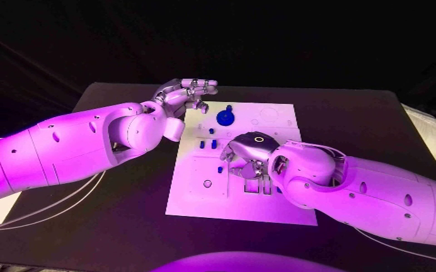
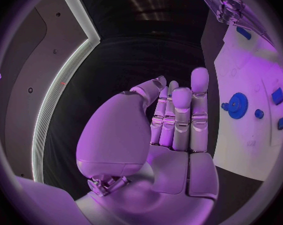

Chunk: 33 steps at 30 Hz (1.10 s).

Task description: Assemble the parts on the task board

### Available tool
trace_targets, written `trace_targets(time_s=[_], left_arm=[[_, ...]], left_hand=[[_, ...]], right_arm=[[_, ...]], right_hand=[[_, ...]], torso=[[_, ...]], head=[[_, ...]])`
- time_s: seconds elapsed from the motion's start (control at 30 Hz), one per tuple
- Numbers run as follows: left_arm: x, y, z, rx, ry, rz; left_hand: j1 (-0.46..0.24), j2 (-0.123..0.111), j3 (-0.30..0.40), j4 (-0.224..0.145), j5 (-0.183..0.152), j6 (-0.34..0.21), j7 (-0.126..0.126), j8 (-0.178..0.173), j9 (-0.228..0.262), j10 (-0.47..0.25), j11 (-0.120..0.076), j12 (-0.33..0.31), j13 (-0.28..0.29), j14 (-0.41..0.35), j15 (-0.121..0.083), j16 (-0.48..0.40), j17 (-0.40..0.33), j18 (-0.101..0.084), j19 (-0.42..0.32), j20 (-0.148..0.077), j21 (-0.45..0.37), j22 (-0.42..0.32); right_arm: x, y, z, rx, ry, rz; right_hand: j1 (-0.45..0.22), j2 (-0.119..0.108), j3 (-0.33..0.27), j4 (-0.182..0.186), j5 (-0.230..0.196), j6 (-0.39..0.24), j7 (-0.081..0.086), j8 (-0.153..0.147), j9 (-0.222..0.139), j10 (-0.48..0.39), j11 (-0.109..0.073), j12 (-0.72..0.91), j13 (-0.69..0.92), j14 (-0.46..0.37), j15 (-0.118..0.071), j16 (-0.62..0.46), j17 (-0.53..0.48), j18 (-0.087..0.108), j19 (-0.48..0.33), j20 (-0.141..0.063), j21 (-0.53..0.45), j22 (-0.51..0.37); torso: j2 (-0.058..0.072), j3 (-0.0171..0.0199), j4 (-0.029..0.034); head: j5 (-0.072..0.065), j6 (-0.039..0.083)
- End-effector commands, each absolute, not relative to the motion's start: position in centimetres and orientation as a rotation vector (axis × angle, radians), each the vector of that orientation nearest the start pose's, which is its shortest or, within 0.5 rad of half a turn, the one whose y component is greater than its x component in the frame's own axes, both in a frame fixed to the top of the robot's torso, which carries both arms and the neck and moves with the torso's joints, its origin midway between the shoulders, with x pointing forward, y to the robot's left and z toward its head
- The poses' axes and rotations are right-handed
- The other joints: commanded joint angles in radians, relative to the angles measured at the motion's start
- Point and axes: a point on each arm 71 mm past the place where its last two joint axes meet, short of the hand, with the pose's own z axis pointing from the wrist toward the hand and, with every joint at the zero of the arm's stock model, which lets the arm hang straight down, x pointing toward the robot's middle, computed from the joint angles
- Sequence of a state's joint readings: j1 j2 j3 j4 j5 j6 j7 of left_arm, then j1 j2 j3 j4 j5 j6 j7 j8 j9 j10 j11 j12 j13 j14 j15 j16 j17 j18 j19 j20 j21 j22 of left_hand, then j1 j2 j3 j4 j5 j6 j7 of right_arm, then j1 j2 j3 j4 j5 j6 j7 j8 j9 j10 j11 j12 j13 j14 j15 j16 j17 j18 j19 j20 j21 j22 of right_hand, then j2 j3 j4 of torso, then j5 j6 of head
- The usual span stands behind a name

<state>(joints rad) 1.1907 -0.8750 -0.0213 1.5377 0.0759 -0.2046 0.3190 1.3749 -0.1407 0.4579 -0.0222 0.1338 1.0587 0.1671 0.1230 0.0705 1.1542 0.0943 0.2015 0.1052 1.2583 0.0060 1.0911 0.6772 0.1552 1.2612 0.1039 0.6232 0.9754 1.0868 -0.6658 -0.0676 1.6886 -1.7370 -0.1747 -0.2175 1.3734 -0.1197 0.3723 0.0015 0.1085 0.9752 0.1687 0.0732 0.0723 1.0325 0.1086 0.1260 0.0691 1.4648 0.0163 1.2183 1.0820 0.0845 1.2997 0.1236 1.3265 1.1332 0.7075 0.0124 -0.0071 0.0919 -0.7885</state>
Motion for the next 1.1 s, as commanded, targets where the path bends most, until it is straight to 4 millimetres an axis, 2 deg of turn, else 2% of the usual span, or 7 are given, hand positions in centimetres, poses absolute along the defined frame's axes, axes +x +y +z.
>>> trace_targets(time_s=[0.03, 0.17, 0.27, 0.4, 0.5, 0.6, 1.1], left_arm=[[48.5, 21.5, -18.0, -1.226, 1.498, -1.644], [48.5, 21.6, -18.0, -1.227, 1.498, -1.644], [48.5, 21.6, -18.0, -1.226, 1.499, -1.647], [48.5, 21.5, -18.0, -1.225, 1.501, -1.65], [48.5, 21.5, -18.0, -1.224, 1.501, -1.651], [48.5, 21.6, -18.0, -1.225, 1.501, -1.651], [48.5, 21.7, -18.2, -1.229, 1.504, -1.648]], left_hand=[[-0.002, 0.001, -0.005, -0.003, -0.004, -0.004, 0.002, 0.007, -0.002, -0.006, -0.001, 0.007, 0.002, -0.004, 0.003, -0.005, -0.002, 0.016, -0.006, 0.003, -0.005, -0.001], [-0.001, 0.001, -0.005, -0.003, -0.004, -0.004, 0.002, 0.007, -0.002, -0.006, -0.001, 0.008, 0.002, -0.004, 0.003, -0.005, -0.002, 0.016, -0.006, 0.003, -0.005, -0.001], [0.0, 0.002, -0.005, -0.004, -0.003, -0.004, 0.002, 0.008, -0.002, -0.007, -0.001, 0.009, 0.002, -0.004, 0.003, -0.005, -0.003, 0.016, -0.006, 0.003, -0.006, -0.002], [0.001, 0.002, -0.005, -0.005, -0.003, -0.004, 0.002, 0.008, -0.002, -0.007, -0.001, 0.009, 0.002, -0.005, 0.003, -0.005, -0.004, 0.016, -0.006, 0.003, -0.006, -0.002], [0.001, 0.002, -0.005, -0.005, -0.003, -0.004, 0.002, 0.008, -0.002, -0.007, -0.001, 0.009, 0.002, -0.005, 0.003, -0.005, -0.004, 0.016, -0.006, 0.003, -0.006, -0.002], [0.001, 0.002, -0.005, -0.005, -0.003, -0.004, 0.002, 0.008, -0.002, -0.007, -0.001, 0.009, 0.002, -0.005, 0.003, -0.005, -0.004, 0.016, -0.006, 0.003, -0.006, -0.002], [0.001, 0.002, -0.005, -0.005, -0.003, -0.004, 0.002, 0.008, -0.002, -0.007, -0.001, 0.009, 0.002, -0.005, 0.003, -0.005, -0.004, 0.016, -0.006, 0.003, -0.006, -0.002]], right_arm=[[40.7, -7.9, -21.3, -0.485, 1.677, 0.785], [41.4, -10.0, -19.9, -0.445, 1.665, 0.741], [42.2, -11.8, -18.9, -0.428, 1.667, 0.681], [43.2, -14.1, -18.1, -0.42, 1.681, 0.594], [43.7, -15.3, -18.0, -0.42, 1.695, 0.55], [44.0, -15.8, -18.1, -0.426, 1.705, 0.525], [44.2, -15.3, -19.2, -0.484, 1.777, 0.513]], right_hand=[[0.004, 0.004, -0.002, -0.004, 0.008, 0.012, -0.001, 0.004, 0.001, 0.011, 0.0, 0.008, 0.0, 0.021, 0.004, -0.001, -0.001, 0.012, 0.004, 0.0, -0.004, 0.002], [0.002, 0.0, -0.004, -0.004, 0.009, 0.014, -0.007, 0.002, 0.001, 0.012, -0.002, 0.011, -0.002, 0.021, 0.002, -0.001, -0.002, 0.012, 0.004, 0.0, -0.003, 0.002], [-0.003, -0.009, -0.011, -0.002, 0.006, 0.013, -0.021, -0.004, -0.002, -0.006, -0.012, 0.008, -0.006, 0.022, -0.014, 0.0, -0.002, 0.013, 0.006, -0.01, -0.003, 0.003], [-0.006, -0.021, -0.036, 0.001, -0.005, 0.009, -0.035, -0.009, -0.004, -0.043, -0.021, -0.002, -0.006, 0.024, -0.036, 0.001, -0.003, 0.013, 0.008, -0.032, -0.004, 0.004], [-0.004, -0.022, -0.046, 0.002, -0.007, 0.009, -0.039, -0.009, -0.004, -0.054, -0.024, -0.004, -0.006, 0.024, -0.042, -0.001, -0.005, 0.012, 0.008, -0.037, -0.005, 0.003], [-0.003, -0.023, -0.049, 0.002, -0.008, 0.009, -0.041, -0.009, -0.004, -0.057, -0.025, -0.005, -0.006, 0.024, -0.043, -0.001, -0.005, 0.012, 0.008, -0.038, -0.005, 0.004], [0.007, -0.009, -0.061, 0.005, -0.003, 0.039, -0.043, -0.002, -0.001, -0.023, -0.029, 0.02, -0.003, 0.026, -0.045, -0.001, -0.007, 0.011, 0.011, -0.044, -0.006, 0.005]], torso=[[-0.001, 0.0, -0.0021], [-0.002, -0.0001, -0.0059], [-0.003, -0.0002, -0.0085], [-0.003, 0.0, -0.0082], [-0.003, 0.0015, -0.0072], [-0.002, 0.0025, -0.0068], [-0.001, -0.0005, -0.0061]], head=[[-0.005, 0.005], [-0.014, 0.012], [-0.018, 0.015], [-0.024, 0.021], [-0.023, 0.024], [-0.025, 0.026], [-0.023, 0.021]])
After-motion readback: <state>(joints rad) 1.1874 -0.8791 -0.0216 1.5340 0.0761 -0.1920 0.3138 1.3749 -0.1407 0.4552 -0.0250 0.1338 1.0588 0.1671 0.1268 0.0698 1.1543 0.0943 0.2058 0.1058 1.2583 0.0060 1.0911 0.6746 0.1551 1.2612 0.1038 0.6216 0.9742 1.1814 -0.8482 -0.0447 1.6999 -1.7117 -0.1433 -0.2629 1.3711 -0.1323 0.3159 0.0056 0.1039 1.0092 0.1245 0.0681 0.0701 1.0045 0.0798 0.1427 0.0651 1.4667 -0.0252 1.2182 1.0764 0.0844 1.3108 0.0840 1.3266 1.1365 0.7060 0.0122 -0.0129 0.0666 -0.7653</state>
